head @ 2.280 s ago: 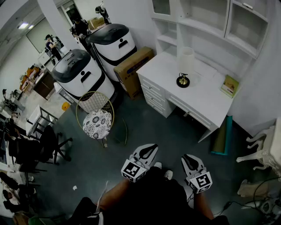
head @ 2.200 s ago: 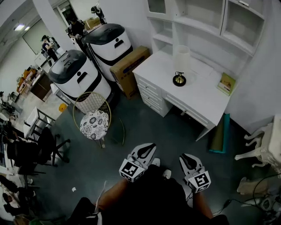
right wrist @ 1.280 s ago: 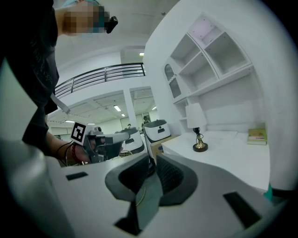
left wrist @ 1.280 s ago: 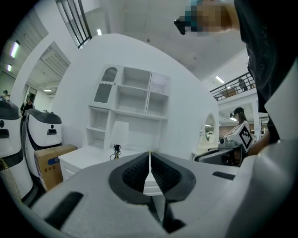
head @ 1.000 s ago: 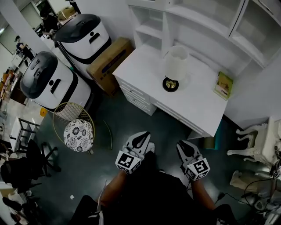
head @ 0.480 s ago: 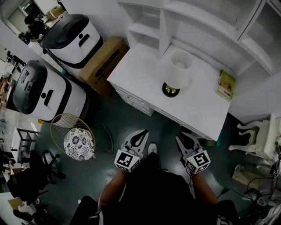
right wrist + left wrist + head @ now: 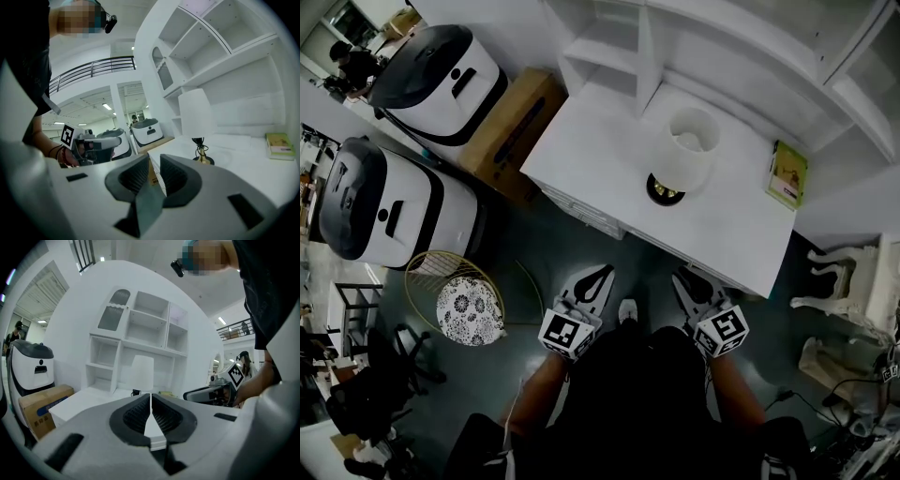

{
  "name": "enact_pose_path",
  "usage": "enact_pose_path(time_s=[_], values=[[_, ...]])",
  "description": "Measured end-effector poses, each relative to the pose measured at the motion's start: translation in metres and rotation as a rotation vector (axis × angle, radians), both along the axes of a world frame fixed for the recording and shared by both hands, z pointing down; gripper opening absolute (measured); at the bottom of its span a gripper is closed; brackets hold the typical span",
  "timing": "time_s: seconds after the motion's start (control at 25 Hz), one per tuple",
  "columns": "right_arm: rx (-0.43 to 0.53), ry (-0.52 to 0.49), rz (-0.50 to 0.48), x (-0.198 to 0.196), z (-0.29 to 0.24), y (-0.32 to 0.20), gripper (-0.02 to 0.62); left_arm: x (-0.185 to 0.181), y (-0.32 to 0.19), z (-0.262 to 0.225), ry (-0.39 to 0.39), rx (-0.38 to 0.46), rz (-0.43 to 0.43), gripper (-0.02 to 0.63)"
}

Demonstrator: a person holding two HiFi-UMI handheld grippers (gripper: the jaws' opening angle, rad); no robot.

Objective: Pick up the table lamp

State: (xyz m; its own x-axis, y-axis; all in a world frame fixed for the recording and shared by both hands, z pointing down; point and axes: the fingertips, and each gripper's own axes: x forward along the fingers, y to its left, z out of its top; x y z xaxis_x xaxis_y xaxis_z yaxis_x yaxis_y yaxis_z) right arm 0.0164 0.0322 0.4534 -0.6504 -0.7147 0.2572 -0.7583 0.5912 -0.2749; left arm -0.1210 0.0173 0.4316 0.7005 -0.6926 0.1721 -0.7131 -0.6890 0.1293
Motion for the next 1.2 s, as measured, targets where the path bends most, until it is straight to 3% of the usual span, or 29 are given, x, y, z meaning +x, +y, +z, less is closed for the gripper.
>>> enact_pose_path(time_s=[0.4, 0.76, 0.92, 1.2], values=[[0.003, 0.041, -0.006, 0.021, 0.015, -0.05, 0.055, 0.017, -0.021, 0.005, -0.007, -0.022, 0.011, 0.02], [0.014, 0.044, -0.008, 0.028, 0.054, -0.111, 0.055, 0.028, -0.054, 0.01, -0.005, -0.018, -0.05, 0.02], [0.017, 0.038, 0.026, 0.031, 0.076, -0.127, 0.064, 0.034, -0.065, 0.021, 0.014, 0.013, -0.033, 0.02], [0.034, 0.087, 0.056, 0.039, 0.113, -0.159, 0.071, 0.046, -0.082, 0.061, -0.018, -0.038, -0.029, 0.02]])
